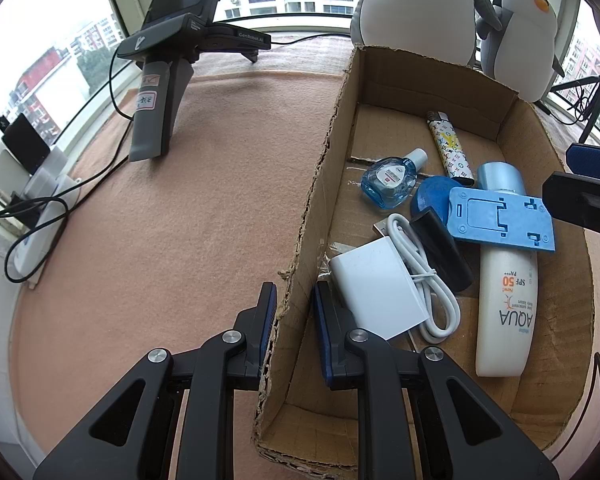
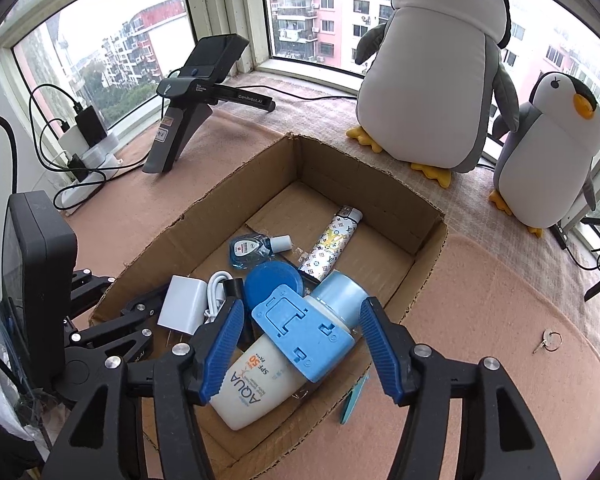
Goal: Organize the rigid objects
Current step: 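Carry the blue phone stand with the right gripper into the box and release, then move the right gripper to the key ring and grasp it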
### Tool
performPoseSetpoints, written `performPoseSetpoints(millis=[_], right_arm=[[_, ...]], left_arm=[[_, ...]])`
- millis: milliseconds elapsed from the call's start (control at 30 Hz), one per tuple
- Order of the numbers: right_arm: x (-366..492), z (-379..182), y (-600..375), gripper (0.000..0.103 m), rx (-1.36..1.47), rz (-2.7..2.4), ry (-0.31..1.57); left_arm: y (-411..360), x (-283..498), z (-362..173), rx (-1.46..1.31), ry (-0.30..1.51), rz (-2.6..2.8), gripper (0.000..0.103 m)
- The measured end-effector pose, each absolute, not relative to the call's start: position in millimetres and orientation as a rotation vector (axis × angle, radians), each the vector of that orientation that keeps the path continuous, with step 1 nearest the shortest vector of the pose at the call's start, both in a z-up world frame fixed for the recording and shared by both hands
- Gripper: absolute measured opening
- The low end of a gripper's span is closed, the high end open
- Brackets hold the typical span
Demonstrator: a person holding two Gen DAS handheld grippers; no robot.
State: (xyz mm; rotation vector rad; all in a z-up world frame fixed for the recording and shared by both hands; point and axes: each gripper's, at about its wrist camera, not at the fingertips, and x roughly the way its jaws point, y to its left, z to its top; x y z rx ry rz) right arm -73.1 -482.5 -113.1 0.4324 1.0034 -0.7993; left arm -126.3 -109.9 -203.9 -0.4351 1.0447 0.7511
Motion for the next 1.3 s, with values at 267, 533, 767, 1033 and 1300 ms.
performPoseSetpoints(millis=[267, 533, 767, 1033, 1300], right_arm=[[-79.6, -109.4, -485.8, 0.071, 0.435, -0.824, 0.993], [-102.7, -105.2, -494.1, 0.072, 0.447, -0.871, 0.983], [-145.8, -106.5, -513.8, 0.072, 0.497, -0.962, 0.976], [-196.5, -112.9, -543.7, 0.072, 0.562, -1.082, 0.977], [-253.3, -127.3, -582.6, 0.072, 0.739, -1.172, 0.944]], left_arm=[[-110.0, -126.1, -203.9, -0.426, 1.048, 0.734, 0.017], [-109.6, -127.6, -204.1, -0.408, 1.054, 0.711, 0.017], [-110.6, -127.2, -204.8, -0.368, 1.065, 0.674, 0.017], [-111.2, -126.0, -205.4, -0.343, 1.073, 0.652, 0.017], [-111.3, -125.4, -205.2, -0.33, 1.076, 0.63, 0.017]])
